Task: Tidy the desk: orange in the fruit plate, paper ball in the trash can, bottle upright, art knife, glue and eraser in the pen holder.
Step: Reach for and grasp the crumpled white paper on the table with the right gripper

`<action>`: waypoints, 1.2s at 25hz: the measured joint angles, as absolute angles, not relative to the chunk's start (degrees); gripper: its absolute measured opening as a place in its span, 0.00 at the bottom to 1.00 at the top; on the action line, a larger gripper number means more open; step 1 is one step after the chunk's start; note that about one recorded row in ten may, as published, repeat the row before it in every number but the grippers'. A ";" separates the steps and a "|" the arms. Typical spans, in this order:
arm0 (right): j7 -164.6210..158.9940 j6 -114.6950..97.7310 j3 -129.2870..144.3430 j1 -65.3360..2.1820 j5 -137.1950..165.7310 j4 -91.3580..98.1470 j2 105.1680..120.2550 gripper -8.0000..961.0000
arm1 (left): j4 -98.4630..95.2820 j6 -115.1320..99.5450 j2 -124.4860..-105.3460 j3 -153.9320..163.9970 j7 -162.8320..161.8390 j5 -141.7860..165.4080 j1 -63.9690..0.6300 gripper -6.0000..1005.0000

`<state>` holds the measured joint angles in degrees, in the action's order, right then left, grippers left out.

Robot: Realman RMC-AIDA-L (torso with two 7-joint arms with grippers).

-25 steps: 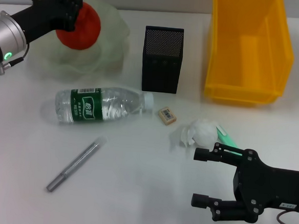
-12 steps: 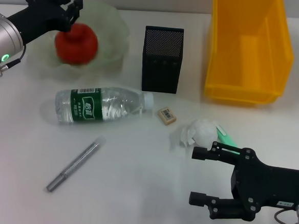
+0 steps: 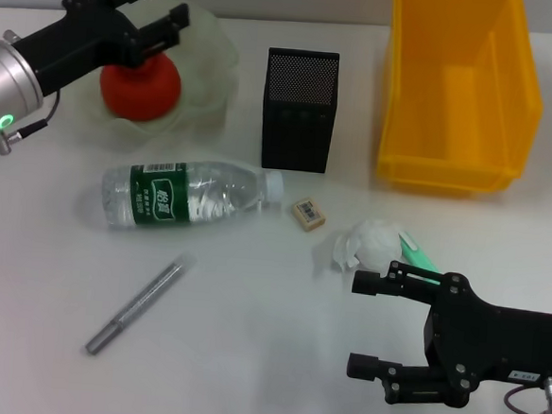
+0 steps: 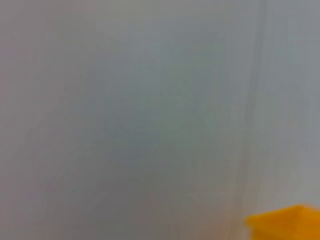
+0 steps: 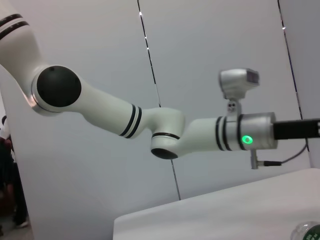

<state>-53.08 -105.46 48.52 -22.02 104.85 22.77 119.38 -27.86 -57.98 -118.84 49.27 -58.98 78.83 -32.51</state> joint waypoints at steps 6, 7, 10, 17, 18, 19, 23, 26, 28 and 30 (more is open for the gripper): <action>-53.08 -105.37 47.33 -21.47 104.85 22.73 119.35 0.86 | -30.51 -83.40 -118.40 50.76 -60.83 79.42 -27.41 0.69; -53.08 -105.28 47.12 -21.47 104.84 22.71 119.35 0.86 | -31.74 -87.56 -118.25 52.36 -61.73 80.11 -26.13 0.72; -53.08 -105.05 46.86 -21.56 104.85 22.60 119.35 0.86 | -34.23 -94.79 -117.88 55.26 -63.74 82.52 -23.87 0.80; -53.08 -103.57 46.84 -22.04 104.33 21.20 119.40 0.86 | -36.67 -106.33 -117.68 58.04 -64.33 92.83 -21.18 0.80; -53.08 -103.51 46.84 -22.05 104.28 21.11 119.42 0.86 | -36.11 -106.16 -117.87 58.00 -64.29 95.14 -21.04 0.80; -53.06 -103.44 46.84 -22.11 104.20 20.98 119.45 0.86 | -32.82 -103.66 -118.24 57.56 -63.59 97.85 -21.52 0.80; -53.03 -103.25 46.84 -22.59 103.54 20.40 119.43 0.86 | -31.39 -102.47 -118.39 57.44 -63.26 98.01 -22.22 0.80; -53.02 -103.25 46.84 -22.62 103.47 20.30 119.41 0.86 | -31.37 -101.93 -118.42 57.32 -62.77 98.01 -22.33 0.80; -53.01 -103.24 46.84 -22.47 103.45 20.29 119.41 0.86 | -31.34 -101.80 -118.43 57.30 -62.59 98.05 -22.37 0.80; -53.00 -103.24 46.74 -22.25 103.42 20.29 119.41 0.86 | -31.31 -101.69 -118.43 57.30 -62.44 98.15 -22.42 0.80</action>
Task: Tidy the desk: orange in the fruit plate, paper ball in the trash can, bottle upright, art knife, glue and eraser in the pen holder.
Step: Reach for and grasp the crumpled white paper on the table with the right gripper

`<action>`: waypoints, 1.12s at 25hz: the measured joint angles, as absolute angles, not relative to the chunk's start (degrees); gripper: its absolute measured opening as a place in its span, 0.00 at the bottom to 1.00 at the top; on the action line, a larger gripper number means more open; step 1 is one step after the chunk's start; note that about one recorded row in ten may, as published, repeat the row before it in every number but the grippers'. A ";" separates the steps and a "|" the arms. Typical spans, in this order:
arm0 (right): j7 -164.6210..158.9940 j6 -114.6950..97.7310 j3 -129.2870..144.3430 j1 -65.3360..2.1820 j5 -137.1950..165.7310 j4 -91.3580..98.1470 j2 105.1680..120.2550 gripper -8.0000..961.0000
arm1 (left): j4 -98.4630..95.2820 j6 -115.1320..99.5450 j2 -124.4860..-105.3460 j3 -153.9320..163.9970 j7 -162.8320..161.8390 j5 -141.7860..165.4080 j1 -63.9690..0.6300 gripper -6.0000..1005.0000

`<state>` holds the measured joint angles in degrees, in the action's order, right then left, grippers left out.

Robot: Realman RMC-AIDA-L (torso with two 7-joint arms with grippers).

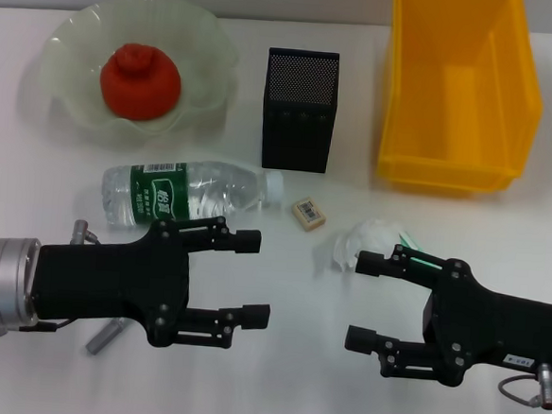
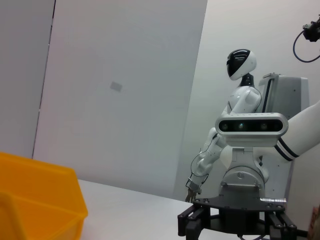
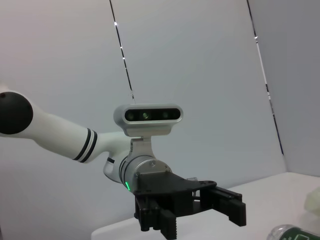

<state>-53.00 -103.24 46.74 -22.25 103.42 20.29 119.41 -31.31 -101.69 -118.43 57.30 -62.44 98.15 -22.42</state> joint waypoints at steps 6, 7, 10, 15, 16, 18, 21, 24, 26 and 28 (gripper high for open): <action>-52.60 -103.24 46.26 -22.04 103.36 20.15 119.36 0.86 | -31.21 -101.16 -118.39 57.30 -62.41 98.21 -22.31 0.80; -52.58 -103.25 46.25 -22.03 103.35 20.13 119.35 0.86 | -31.20 -100.96 -118.41 57.30 -62.41 98.21 -22.23 0.80; -52.45 -103.25 46.23 -22.01 103.35 20.13 119.35 0.86 | -31.20 -100.57 -118.44 57.30 -62.40 98.21 -22.00 0.80; -52.30 -103.32 46.22 -22.07 103.35 20.10 119.39 0.86 | -31.20 -100.54 -118.44 57.04 -62.71 98.21 -22.05 0.80; -52.25 -103.31 46.23 -22.12 103.35 20.06 119.42 0.86 | -31.20 -100.54 -118.44 57.04 -62.71 98.21 -22.05 0.80; -52.23 -103.30 46.23 -22.22 103.35 19.80 119.43 0.86 | -31.20 -100.54 -118.43 57.03 -62.70 98.21 -22.06 0.80; -52.21 -103.22 46.20 -22.24 103.35 19.55 119.41 0.86 | -31.20 -100.34 -118.39 57.04 -62.47 98.30 -22.08 0.80; -52.24 -102.82 45.27 -22.00 103.22 19.51 119.37 0.86 | -31.20 -99.87 -118.39 57.04 -62.47 98.38 -22.32 0.80; -52.80 -103.24 44.13 -21.79 103.04 19.81 119.29 0.86 | -31.20 -99.16 -118.44 57.21 -62.47 98.56 -22.49 0.80; -54.22 -104.37 43.17 -21.43 102.88 21.07 119.18 0.86 | -31.20 -98.98 -118.44 57.34 -62.48 98.57 -22.53 0.80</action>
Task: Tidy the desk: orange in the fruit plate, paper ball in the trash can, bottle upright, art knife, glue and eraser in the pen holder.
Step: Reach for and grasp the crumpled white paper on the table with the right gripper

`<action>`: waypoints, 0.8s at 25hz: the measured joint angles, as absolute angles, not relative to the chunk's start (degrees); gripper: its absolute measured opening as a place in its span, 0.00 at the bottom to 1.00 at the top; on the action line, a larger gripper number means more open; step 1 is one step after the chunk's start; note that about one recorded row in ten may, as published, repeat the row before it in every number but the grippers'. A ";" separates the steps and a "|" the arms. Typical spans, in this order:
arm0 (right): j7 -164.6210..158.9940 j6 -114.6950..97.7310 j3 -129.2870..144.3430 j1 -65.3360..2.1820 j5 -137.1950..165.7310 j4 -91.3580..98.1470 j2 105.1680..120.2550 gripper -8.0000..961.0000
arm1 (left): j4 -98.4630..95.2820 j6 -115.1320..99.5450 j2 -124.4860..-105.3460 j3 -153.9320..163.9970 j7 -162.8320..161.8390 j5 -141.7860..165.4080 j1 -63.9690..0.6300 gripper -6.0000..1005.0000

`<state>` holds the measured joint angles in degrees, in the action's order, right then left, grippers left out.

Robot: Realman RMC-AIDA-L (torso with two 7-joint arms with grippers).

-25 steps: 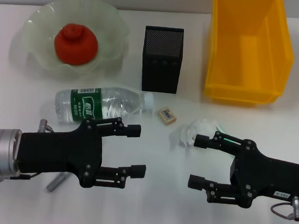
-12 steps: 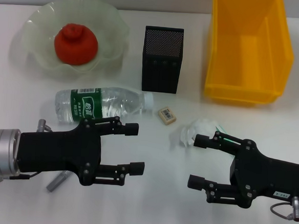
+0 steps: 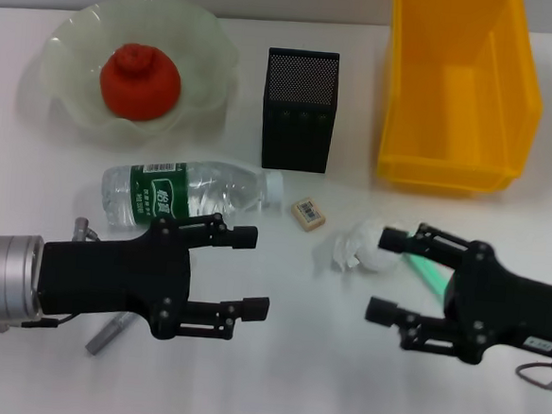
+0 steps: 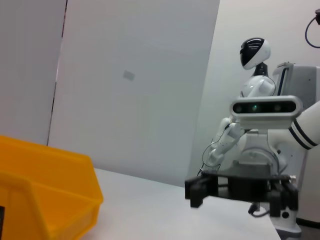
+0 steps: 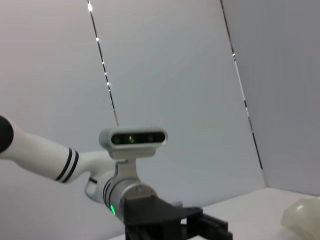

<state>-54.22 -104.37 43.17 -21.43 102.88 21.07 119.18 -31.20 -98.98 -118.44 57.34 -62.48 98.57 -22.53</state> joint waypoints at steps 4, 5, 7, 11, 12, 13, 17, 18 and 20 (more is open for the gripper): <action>-58.02 -105.43 42.67 -20.70 102.81 24.03 119.07 0.86 | -31.20 -98.90 -118.47 57.49 -62.47 98.59 -22.44 0.80; -58.42 -105.43 42.66 -20.35 102.81 24.42 119.05 0.86 | -31.20 -98.88 -118.47 57.46 -62.45 98.60 -22.29 0.80; -58.78 -105.43 42.63 -19.43 102.79 25.50 119.03 0.86 | -31.20 -98.82 -118.48 57.16 -62.42 98.60 -22.05 0.80; -63.00 -105.74 41.32 -17.87 102.69 29.88 119.02 0.86 | -31.20 -98.69 -118.48 57.05 -62.40 98.56 -21.99 0.80; -64.87 -105.97 40.99 -17.76 102.69 31.38 119.02 0.86 | -31.20 -98.63 -118.47 57.04 -62.40 98.55 -22.05 0.80; -67.19 -106.30 40.88 -17.70 102.76 33.48 119.01 0.86 | -31.20 -98.53 -118.48 57.04 -62.41 98.57 -22.11 0.80; -79.26 -107.03 40.83 -17.39 103.50 44.23 119.00 0.86 | -31.20 -97.96 -118.48 57.05 -62.48 98.63 -22.22 0.80; -82.25 -107.05 40.70 -17.32 103.63 47.14 119.00 0.86 | -31.20 -97.83 -118.47 57.07 -62.48 98.63 -22.16 0.80; -84.92 -107.07 40.32 -17.26 103.69 50.52 119.00 0.86 | -31.20 -97.65 -118.48 57.12 -62.46 98.63 -22.02 0.80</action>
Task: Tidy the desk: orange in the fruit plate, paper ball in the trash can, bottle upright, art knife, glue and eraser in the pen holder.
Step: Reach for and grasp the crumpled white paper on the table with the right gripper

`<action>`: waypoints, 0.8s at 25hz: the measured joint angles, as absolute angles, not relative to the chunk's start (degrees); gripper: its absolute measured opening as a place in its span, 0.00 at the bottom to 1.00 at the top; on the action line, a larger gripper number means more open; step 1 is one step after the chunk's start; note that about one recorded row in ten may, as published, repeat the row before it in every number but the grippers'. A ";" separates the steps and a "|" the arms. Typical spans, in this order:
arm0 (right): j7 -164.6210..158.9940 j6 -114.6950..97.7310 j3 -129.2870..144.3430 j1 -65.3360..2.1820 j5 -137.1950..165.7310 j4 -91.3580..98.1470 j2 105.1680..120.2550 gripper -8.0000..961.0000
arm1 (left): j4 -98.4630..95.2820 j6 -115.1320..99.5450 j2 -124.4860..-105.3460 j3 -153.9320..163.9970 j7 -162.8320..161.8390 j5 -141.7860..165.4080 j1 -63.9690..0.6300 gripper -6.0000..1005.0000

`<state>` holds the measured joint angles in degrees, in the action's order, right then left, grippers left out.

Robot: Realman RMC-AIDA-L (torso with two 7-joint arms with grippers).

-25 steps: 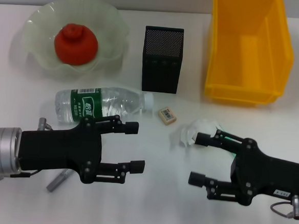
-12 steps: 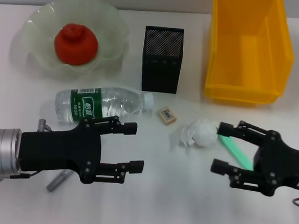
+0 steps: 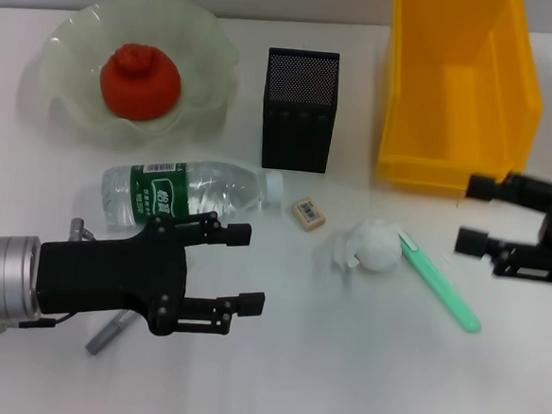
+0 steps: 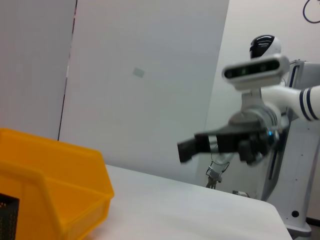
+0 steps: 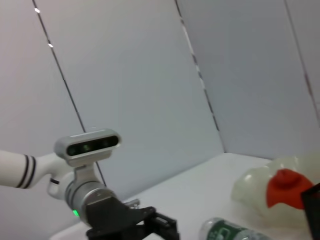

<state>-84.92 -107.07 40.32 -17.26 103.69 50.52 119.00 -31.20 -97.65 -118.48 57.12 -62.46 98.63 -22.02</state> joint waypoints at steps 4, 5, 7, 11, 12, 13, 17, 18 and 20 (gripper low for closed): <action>-89.07 -106.76 38.91 -17.95 103.84 54.54 118.98 0.86 | -31.15 -97.61 -118.47 57.05 -62.46 98.62 -21.83 0.80; -90.30 -106.61 38.83 -18.27 104.00 55.23 118.91 0.86 | -31.11 -97.59 -118.47 57.04 -62.46 98.62 -21.80 0.80; -93.55 -106.45 38.84 -19.33 105.31 57.10 118.68 0.86 | -30.99 -97.50 -118.47 57.03 -62.46 98.64 -21.76 0.80; -101.72 -105.94 38.97 -23.29 113.73 62.03 118.46 0.86 | -30.95 -97.39 -118.47 57.05 -62.47 98.64 -21.89 0.80; -104.05 -105.56 39.10 -24.47 116.69 63.12 118.45 0.86 | -30.95 -97.39 -118.47 57.09 -62.47 98.65 -21.92 0.80; -106.50 -105.15 39.24 -25.79 119.88 64.27 118.42 0.86 | -30.94 -97.38 -118.46 57.16 -62.47 98.67 -22.00 0.80; -114.54 -104.43 41.18 -30.78 130.70 69.02 118.84 0.86 | -30.93 -97.31 -118.39 57.24 -62.48 98.73 -22.11 0.80; -117.02 -104.39 42.81 -32.25 133.27 70.11 118.83 0.85 | -30.93 -97.19 -118.37 57.26 -62.47 98.73 -22.11 0.80; -119.45 -104.64 45.61 -34.19 135.50 71.06 118.65 0.85 | -30.93 -96.93 -118.40 57.44 -62.45 98.73 -22.10 0.80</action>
<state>-119.45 -104.64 45.61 -34.19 135.50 71.06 118.65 -30.93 -96.93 -118.40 57.44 -62.45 98.73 -22.10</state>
